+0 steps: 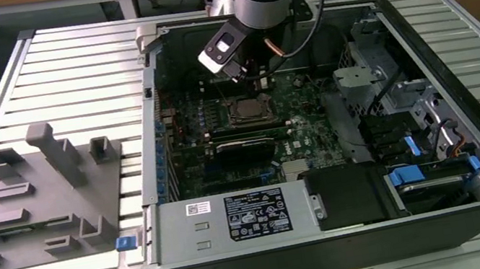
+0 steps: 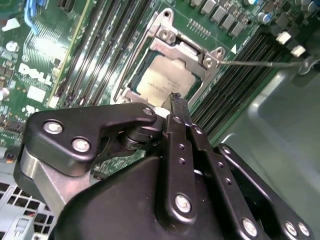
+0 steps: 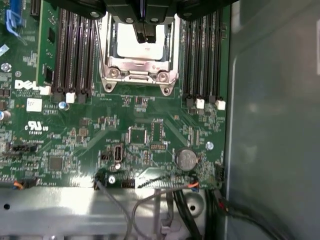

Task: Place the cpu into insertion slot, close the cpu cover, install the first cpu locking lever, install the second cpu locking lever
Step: 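Close the cpu cover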

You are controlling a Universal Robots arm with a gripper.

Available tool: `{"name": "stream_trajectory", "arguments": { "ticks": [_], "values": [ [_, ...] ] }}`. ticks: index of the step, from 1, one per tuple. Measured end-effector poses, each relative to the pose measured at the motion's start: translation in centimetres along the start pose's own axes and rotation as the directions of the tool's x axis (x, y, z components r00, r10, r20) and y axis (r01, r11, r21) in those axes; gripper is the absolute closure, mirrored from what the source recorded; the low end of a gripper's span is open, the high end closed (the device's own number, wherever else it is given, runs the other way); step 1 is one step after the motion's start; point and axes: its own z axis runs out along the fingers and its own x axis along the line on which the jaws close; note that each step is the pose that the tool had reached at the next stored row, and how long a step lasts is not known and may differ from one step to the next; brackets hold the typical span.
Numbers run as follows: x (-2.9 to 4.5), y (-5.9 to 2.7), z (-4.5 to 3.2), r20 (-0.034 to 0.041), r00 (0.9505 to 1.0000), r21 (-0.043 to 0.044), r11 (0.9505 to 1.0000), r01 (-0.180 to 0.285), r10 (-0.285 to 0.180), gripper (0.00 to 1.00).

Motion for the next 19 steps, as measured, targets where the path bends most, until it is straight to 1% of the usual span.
{"name": "stream_trajectory", "arguments": {
  "ticks": [2,4,17,19],
  "values": [
    [-0.03,-0.10,0.29,0.0000,1.0000,0.0000,1.0000,0.000,0.000,0.89],
    [-0.04,-0.12,0.41,0.0002,1.0000,0.0002,1.0000,0.000,0.000,0.89],
    [-0.04,-0.12,0.43,0.0001,1.0000,0.0001,1.0000,0.000,0.000,0.89],
    [-0.04,-0.13,0.43,0.0003,0.9999,0.0013,0.9999,0.012,-0.012,0.89]
  ]
}}
